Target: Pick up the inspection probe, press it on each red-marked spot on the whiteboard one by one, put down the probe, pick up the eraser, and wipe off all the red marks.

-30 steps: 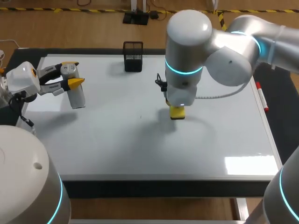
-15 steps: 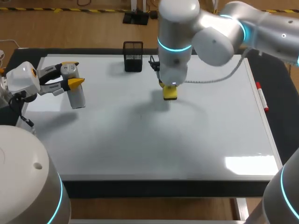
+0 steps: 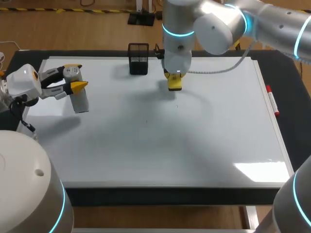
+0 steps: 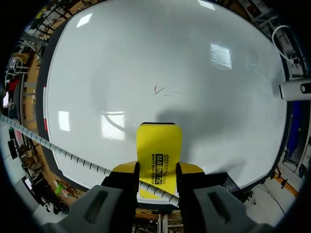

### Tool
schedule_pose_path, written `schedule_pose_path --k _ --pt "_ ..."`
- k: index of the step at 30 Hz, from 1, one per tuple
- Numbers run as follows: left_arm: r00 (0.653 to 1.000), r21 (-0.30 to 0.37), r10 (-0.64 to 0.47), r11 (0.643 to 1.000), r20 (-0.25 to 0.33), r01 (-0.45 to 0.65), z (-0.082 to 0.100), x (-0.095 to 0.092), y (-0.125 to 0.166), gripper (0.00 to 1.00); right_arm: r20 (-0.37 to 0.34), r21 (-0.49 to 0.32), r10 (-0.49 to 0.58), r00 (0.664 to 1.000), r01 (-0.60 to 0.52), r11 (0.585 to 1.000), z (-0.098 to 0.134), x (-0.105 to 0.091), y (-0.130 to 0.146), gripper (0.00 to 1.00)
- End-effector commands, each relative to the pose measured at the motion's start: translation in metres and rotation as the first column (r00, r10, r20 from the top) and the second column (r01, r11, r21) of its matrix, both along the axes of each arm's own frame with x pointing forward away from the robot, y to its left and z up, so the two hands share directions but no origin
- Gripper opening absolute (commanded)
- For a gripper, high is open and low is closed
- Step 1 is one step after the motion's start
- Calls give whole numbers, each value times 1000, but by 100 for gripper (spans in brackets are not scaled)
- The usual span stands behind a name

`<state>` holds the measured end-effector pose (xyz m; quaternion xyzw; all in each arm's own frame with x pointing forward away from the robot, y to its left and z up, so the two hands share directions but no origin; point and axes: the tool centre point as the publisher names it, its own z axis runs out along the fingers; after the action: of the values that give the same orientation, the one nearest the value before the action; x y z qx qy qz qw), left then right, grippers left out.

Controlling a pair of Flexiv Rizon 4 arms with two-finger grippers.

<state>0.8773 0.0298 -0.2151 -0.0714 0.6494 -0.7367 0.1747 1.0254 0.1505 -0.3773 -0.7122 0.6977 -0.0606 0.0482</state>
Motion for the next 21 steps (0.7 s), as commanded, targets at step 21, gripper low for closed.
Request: schedule_pose_path --k 21 --pt "1000 -1 0 1000 1 0 1 0 0 0 -70 -5 -29 997 29 1000 -14 59 4 0"
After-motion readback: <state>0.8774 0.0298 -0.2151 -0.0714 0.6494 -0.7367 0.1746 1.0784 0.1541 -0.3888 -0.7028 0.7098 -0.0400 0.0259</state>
